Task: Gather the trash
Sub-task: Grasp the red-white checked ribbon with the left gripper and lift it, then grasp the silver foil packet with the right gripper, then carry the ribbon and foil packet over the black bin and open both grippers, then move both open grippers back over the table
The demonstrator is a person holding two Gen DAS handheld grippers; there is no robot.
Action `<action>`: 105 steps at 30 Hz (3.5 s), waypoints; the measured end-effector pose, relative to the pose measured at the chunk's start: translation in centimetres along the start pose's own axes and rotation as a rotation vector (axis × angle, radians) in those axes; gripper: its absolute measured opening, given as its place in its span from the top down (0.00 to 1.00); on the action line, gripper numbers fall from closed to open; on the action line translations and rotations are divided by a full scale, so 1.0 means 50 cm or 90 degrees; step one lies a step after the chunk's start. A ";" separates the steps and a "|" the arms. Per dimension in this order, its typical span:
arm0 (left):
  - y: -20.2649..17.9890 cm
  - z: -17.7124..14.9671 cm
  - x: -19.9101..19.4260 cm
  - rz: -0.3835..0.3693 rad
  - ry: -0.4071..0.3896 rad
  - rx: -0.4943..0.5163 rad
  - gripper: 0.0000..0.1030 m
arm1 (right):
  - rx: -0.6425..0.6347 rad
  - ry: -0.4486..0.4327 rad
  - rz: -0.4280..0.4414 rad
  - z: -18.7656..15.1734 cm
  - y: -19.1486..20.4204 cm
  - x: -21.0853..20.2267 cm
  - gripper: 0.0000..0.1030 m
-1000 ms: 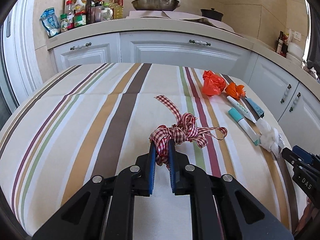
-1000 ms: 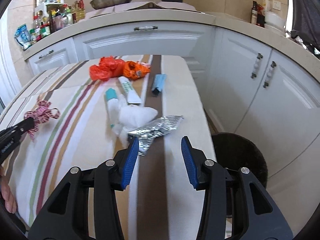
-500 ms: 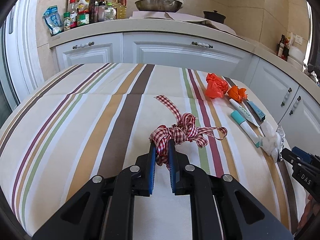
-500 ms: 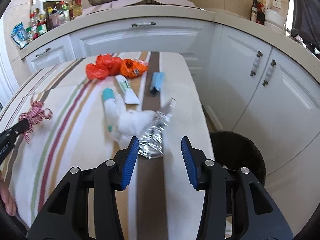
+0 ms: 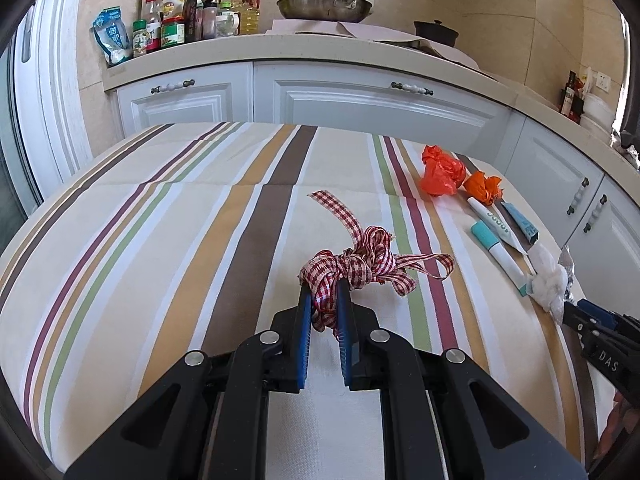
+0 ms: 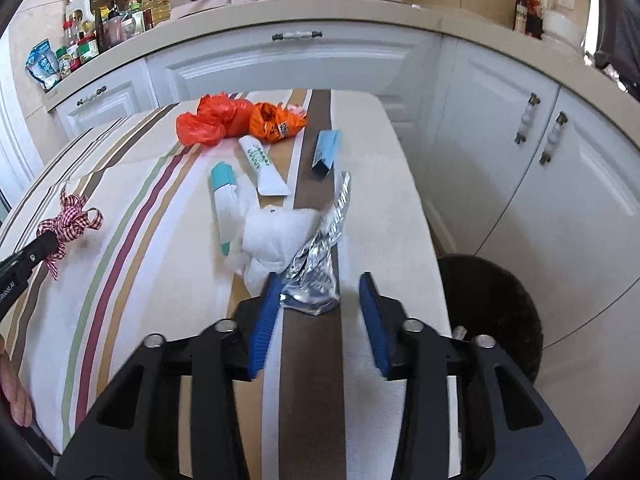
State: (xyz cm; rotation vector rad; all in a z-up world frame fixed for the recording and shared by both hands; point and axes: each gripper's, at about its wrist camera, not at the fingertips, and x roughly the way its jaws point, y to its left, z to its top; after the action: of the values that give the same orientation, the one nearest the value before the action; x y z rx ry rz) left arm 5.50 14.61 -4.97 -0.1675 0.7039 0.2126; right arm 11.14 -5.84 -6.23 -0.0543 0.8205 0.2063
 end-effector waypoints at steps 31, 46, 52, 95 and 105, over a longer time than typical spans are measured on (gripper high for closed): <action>-0.067 -0.006 -0.069 -0.025 -0.048 0.022 0.88 | 0.004 -0.095 -0.007 -0.033 -0.052 -0.106 0.95; -0.251 -0.035 -0.140 -0.140 -0.080 0.108 0.87 | 0.067 -0.162 -0.070 -0.096 -0.199 -0.213 0.95; -0.361 -0.058 -0.149 -0.188 -0.079 0.156 0.87 | 0.104 -0.167 -0.095 -0.130 -0.278 -0.228 0.95; -0.622 -0.076 -0.040 -0.196 -0.011 0.211 0.52 | 0.191 -0.159 -0.112 -0.148 -0.479 -0.145 0.61; -0.565 -0.037 -0.076 -0.185 -0.053 0.189 0.43 | 0.171 -0.193 -0.113 -0.110 -0.429 -0.183 0.50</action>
State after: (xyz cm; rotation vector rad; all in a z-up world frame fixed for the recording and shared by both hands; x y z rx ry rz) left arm 8.54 -13.61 -1.60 0.0239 0.6121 -0.1622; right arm 5.48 -29.03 -3.95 0.1540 0.5314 -0.0640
